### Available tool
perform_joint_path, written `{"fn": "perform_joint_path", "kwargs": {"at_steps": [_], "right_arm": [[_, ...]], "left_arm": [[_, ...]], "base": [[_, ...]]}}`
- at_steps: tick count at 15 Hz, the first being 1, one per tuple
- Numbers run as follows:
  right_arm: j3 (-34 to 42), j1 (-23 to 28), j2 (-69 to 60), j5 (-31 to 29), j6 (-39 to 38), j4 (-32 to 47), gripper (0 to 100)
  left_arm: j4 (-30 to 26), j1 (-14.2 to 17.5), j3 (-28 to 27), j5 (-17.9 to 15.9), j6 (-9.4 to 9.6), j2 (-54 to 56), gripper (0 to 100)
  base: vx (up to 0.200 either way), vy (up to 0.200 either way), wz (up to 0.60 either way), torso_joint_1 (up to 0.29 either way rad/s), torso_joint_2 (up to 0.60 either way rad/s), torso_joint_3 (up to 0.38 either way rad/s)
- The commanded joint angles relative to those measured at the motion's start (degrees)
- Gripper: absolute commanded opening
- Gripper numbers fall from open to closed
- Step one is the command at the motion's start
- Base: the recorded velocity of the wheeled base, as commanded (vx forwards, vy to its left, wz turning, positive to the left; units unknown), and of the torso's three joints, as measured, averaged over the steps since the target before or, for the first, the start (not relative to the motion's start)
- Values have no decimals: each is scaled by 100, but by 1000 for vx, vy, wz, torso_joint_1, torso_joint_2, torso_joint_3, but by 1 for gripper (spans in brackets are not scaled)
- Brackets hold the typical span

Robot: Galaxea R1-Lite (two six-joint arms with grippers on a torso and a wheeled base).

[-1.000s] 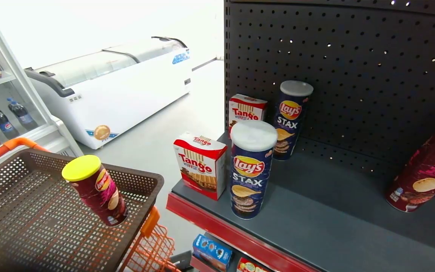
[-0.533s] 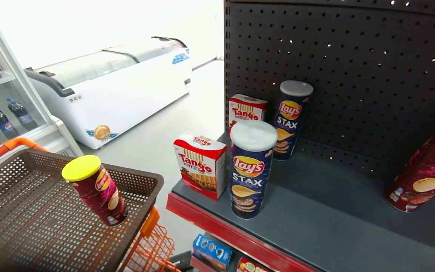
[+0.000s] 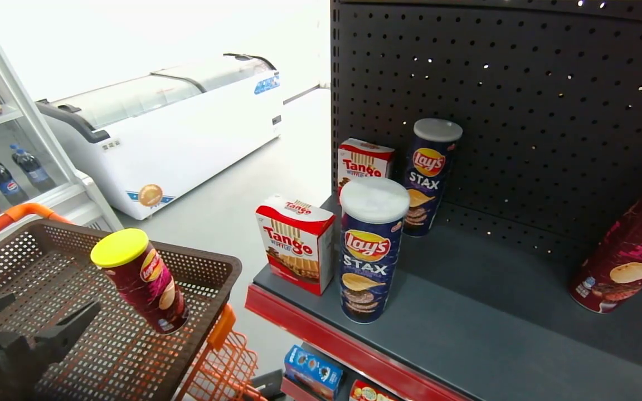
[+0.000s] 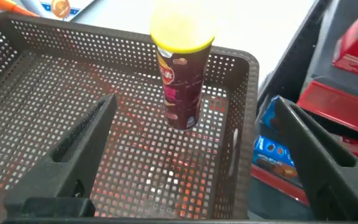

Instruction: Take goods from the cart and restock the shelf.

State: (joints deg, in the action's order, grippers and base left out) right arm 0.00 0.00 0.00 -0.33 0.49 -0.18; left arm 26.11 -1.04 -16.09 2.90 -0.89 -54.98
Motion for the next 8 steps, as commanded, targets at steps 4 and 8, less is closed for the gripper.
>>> {"fn": "perform_joint_path", "kwargs": {"at_steps": [4, 8], "right_arm": [[0, 0, 9, -2, 4, 1, 100], [0, 0, 9, -2, 4, -8, 100]], "left_arm": [[1827, 385, 651, 17, 63, -2122, 100], [3497, 569, 748, 9, 63, -3546, 100]], "base": [[0, 0, 0, 0, 0, 0], [0, 0, 0, 0, 0, 0]]}}
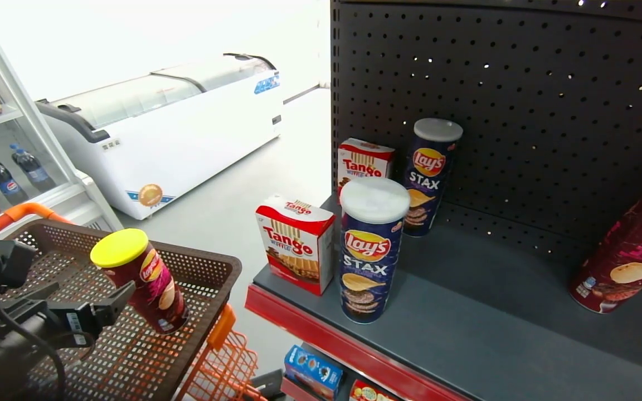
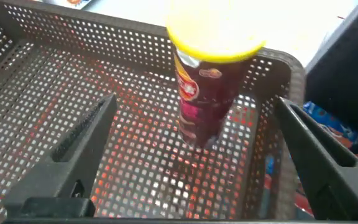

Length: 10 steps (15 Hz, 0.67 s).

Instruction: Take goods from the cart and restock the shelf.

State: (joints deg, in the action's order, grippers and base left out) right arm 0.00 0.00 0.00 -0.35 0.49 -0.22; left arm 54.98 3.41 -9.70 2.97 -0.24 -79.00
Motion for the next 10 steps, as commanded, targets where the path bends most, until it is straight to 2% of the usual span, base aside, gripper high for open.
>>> {"fn": "perform_joint_path", "kwargs": {"at_steps": [1, 3, 5, 10], "right_arm": [[0, 0, 9, 0, -5, -4, 100], [0, 0, 9, 0, 4, -4, 100], [0, 0, 9, 0, 4, 4, 100], [0, 0, 9, 0, 4, -4, 100]], "left_arm": [[865, 124, 91, -7, 16, -1417, 100], [1103, 89, 12, -7, 16, -1768, 100], [1120, 10, -181, 1, 7, -2050, 100], [1296, 45, -524, 1, -11, -2436, 100]], "base": [[0, 0, 0, 0, 0, 0], [0, 0, 0, 0, 0, 0], [0, 0, 0, 0, 0, 0], [0, 0, 0, 0, 0, 0]]}}
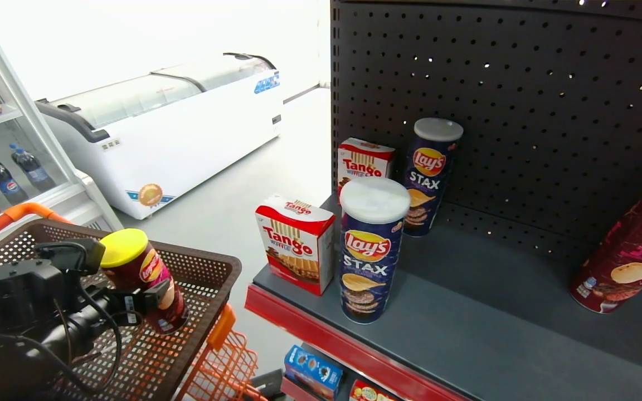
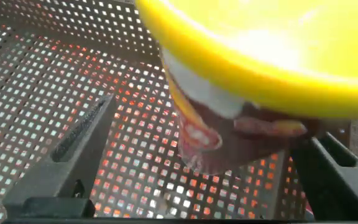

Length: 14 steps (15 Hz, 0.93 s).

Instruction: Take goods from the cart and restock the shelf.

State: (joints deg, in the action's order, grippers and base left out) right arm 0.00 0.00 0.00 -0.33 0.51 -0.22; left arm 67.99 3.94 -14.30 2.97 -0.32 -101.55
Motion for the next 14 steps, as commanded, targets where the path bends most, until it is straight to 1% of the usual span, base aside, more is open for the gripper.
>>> {"fn": "perform_joint_path", "kwargs": {"at_steps": [1, 2, 3, 4, 5, 7, 9, 10, 12, 14], "right_arm": [[0, 0, 9, -2, 2, -4, 100], [0, 0, 9, -2, 2, -4, 100], [0, 0, 9, -2, -7, -4, 100], [0, 0, 9, -2, 2, -4, 100], [0, 0, 9, -2, -7, -4, 100], [0, 0, 9, -2, -7, -4, 100], [0, 0, 9, -2, -7, -4, 100], [0, 0, 9, -2, 2, -4, 100], [0, 0, 9, -2, 2, -4, 100], [0, 0, 9, -2, 2, -4, 100]], "left_arm": [[-5, -25, -222, 1, -21, -304, 100], [4, -25, -240, 1, -21, -322, 100], [4, -42, -407, 1, -21, -462, 100], [13, -60, -451, 1, -21, -515, 100], [4, -69, -565, 1, -21, -542, 0], [66, -69, -679, 1, 49, -585, 0], [303, -156, -644, 10, 190, -559, 0], [294, -165, -662, 10, 234, -524, 0], [268, -183, -688, -51, 216, -111, 0], [74, -288, -609, -280, 207, 575, 0]], "base": [[0, 0, 0, 0, 0, 0], [0, 0, 0, 0, 0, 0], [0, 0, 0, 0, 0, 0], [0, 0, 0, 0, 0, 0], [0, 0, 0, 0, 0, 0], [0, 0, 0, 0, 0, 0], [0, 0, 0, 0, 0, 0], [0, 0, 0, 0, 0, 0], [0, 0, 0, 0, 0, 0], [0, 0, 0, 0, 0, 0]]}}
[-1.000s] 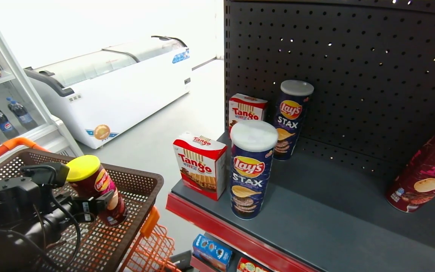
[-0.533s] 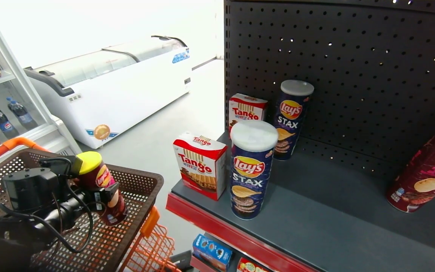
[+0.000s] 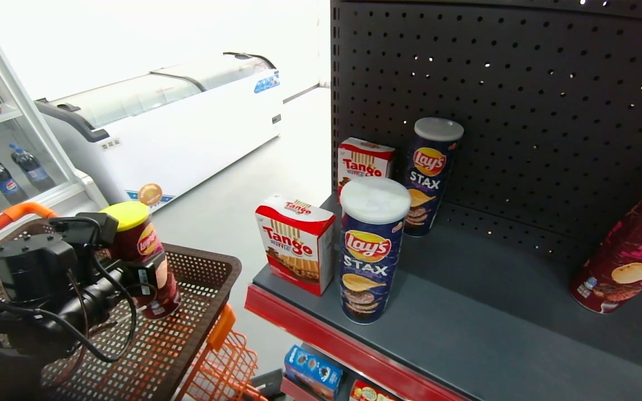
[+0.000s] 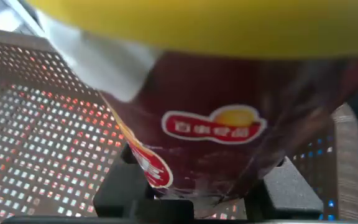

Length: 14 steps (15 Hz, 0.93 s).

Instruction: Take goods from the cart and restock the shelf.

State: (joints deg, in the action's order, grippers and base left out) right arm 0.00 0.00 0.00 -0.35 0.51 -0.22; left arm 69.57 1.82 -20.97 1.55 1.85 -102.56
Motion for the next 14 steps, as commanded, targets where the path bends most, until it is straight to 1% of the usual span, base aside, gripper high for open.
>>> {"fn": "perform_joint_path", "kwargs": {"at_steps": [1, 2, 3, 4, 5, 6, 7, 8, 10, 11, 12, 13, 14], "right_arm": [[0, 0, 9, 0, 2, -4, 100], [0, 0, 9, 0, 2, -4, 100], [0, 0, 9, 0, -7, -4, 100], [0, 0, 9, 0, 2, -4, 100], [0, 0, 9, 0, 2, -4, 100], [0, 0, 9, 0, 2, -4, 100], [0, 0, 9, 0, 2, -4, 100], [0, 0, 9, 0, 2, -4, 100], [0, 0, 9, 0, -7, -4, 100], [0, 0, 9, 0, -7, 4, 100], [0, 0, 9, 0, 2, -4, 100], [0, 0, 9, 0, -7, -4, 100], [0, 0, 9, 0, 2, -4, 100]], "left_arm": [[-128, -103, 84, -155, -45, 948, 0], [-146, -208, 119, -164, -53, 1335, 0], [-163, -410, 198, -146, -45, 1651, 0], [-216, -516, 269, -137, -45, 1906, 0], [-365, -516, 295, -137, -10, 2021, 0], [-392, -595, 330, -216, 78, 2091, 0], [-357, -779, 383, -322, 149, 2267, 0], [-383, -1104, 497, -418, 122, 2478, 0], [-664, -1913, 585, -471, 114, 3023, 0], [-778, -2019, 585, -471, 114, 3075, 0], [-1077, -2186, 585, -506, 105, 3409, 0], [-1130, -2194, 594, -559, 105, 3497, 0], [-1209, -2370, 567, -682, 114, 3550, 0]], "base": [[0, 0, 0, 0, 0, 0], [0, 0, 0, 0, 0, 0], [0, 0, 0, 0, 0, 0], [0, 0, 0, 0, 0, 0], [0, 0, 0, 0, 0, 0], [0, 0, 0, 0, 0, 0], [0, 0, 0, 0, 0, 0], [0, 0, 0, 0, 0, 0], [0, 0, 0, 0, 0, 0], [0, 0, 0, 0, 0, 0], [0, 0, 0, 0, 0, 0], [0, 0, 0, 0, 0, 0], [0, 0, 0, 0, 0, 0]]}}
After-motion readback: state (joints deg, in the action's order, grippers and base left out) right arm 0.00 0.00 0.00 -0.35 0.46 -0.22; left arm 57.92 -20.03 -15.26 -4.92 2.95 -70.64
